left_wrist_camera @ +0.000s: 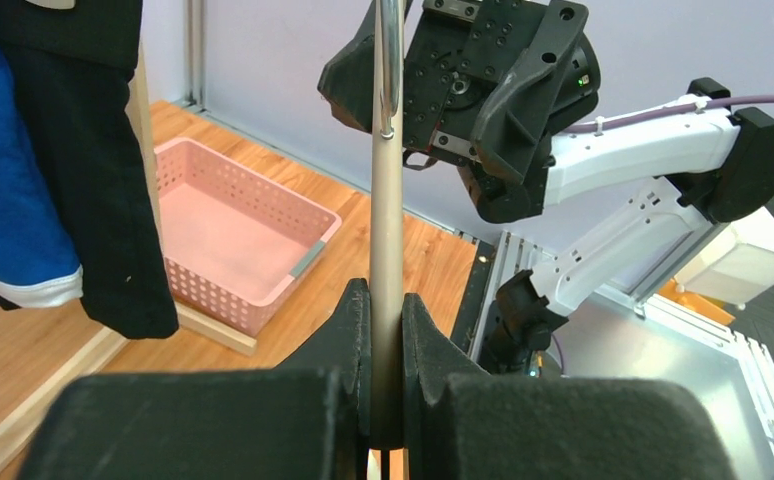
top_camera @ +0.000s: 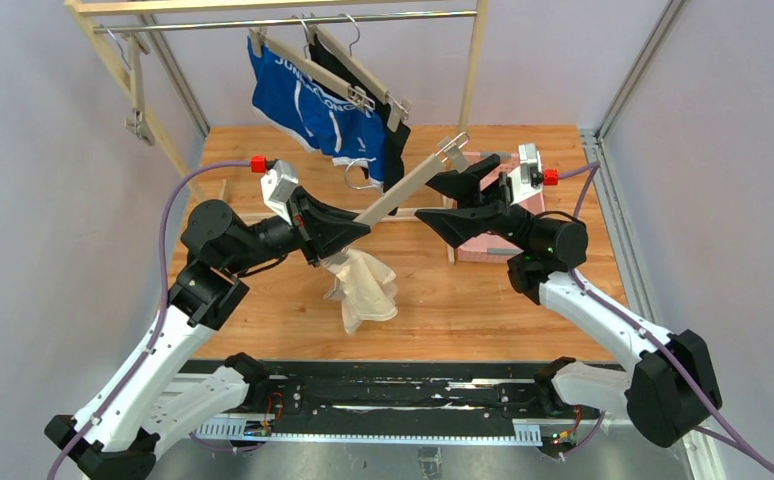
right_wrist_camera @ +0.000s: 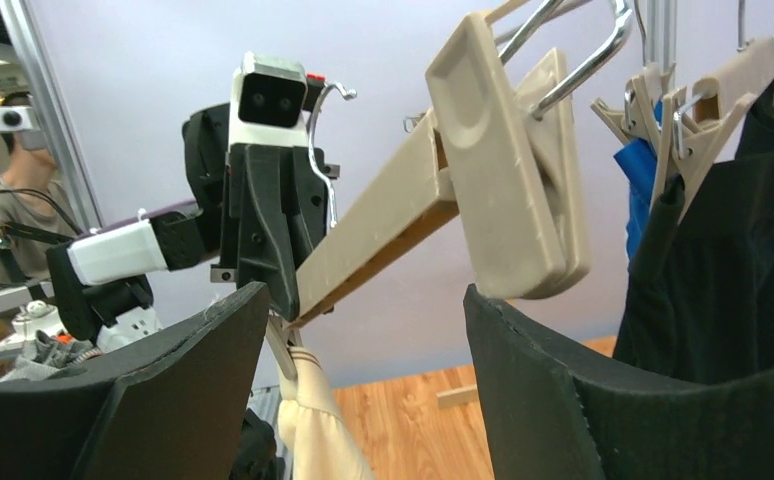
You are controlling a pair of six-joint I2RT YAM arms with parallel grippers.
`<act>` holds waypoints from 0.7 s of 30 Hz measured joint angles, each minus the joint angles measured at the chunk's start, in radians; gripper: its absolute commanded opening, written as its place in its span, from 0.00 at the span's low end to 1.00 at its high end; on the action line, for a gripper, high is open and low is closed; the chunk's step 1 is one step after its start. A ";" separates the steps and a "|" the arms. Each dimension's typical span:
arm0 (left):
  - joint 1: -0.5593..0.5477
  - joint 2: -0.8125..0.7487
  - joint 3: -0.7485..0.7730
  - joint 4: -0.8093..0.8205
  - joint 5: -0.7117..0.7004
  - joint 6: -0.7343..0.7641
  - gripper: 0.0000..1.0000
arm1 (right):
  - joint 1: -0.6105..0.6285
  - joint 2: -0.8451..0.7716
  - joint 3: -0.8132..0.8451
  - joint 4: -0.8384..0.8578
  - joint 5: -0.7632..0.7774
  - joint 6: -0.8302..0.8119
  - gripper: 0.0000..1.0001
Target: Remove the underwear clipped to the hanger
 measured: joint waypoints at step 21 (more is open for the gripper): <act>0.000 0.009 -0.048 0.144 0.016 -0.069 0.00 | 0.051 0.139 0.108 0.193 0.010 0.109 0.66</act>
